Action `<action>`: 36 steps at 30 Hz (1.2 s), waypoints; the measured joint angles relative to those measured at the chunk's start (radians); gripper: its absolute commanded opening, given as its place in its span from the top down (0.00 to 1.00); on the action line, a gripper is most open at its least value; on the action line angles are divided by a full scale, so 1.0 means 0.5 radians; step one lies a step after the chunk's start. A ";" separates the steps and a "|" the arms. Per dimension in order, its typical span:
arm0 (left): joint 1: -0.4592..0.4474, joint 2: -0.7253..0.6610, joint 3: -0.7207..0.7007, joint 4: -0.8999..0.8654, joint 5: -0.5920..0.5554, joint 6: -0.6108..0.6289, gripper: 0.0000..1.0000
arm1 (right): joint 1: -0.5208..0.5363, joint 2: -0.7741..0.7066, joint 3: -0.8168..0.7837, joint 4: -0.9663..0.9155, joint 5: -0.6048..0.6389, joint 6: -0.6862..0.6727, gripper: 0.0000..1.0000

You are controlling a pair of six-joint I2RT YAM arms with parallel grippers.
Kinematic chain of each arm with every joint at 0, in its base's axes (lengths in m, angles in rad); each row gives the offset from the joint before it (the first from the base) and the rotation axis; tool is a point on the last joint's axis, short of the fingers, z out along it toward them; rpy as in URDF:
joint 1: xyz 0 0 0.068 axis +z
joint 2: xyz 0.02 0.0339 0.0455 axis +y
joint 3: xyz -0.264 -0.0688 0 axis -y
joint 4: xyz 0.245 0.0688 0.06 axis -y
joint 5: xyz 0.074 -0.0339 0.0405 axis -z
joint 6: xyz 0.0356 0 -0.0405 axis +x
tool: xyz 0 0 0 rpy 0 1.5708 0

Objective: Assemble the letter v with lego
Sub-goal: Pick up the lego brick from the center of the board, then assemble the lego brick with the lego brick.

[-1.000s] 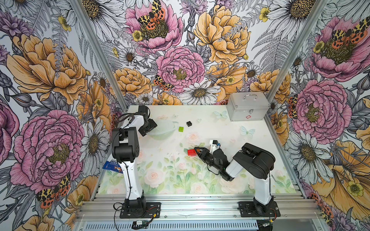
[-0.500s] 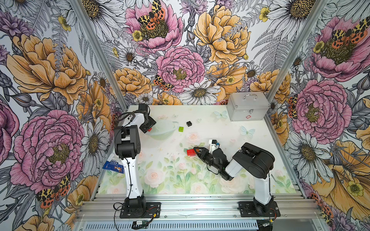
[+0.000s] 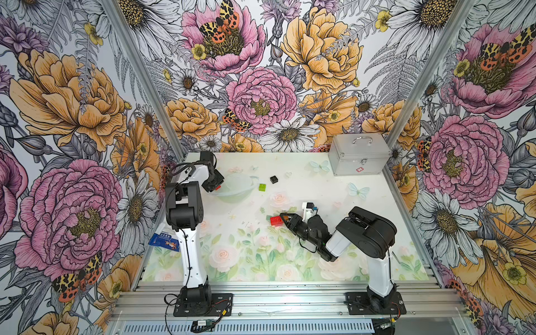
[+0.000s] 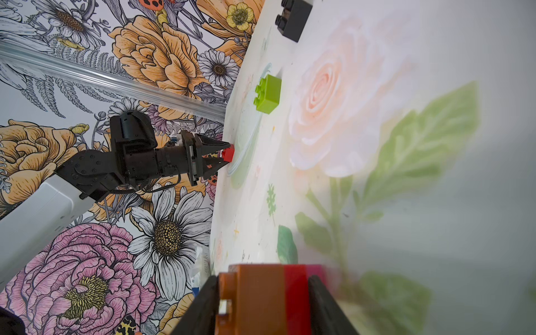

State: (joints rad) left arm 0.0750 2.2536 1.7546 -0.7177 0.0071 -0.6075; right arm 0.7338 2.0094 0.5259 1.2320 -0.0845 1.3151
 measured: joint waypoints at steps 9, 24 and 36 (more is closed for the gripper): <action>-0.162 -0.297 -0.416 0.008 -0.053 0.099 0.77 | 0.000 0.005 -0.002 0.013 0.003 0.000 0.65; -0.653 -0.917 -1.002 -0.013 -0.019 0.120 0.74 | 0.000 0.029 -0.032 0.083 0.005 0.030 0.45; -0.723 -1.075 -1.169 0.063 0.058 0.061 0.71 | 0.000 0.032 -0.043 0.060 0.003 0.098 0.33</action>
State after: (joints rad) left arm -0.2863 1.7161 1.1702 -0.6861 0.0360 -0.5770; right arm 0.7338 2.0254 0.5045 1.2617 -0.0830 1.3643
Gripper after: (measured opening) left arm 0.353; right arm 0.636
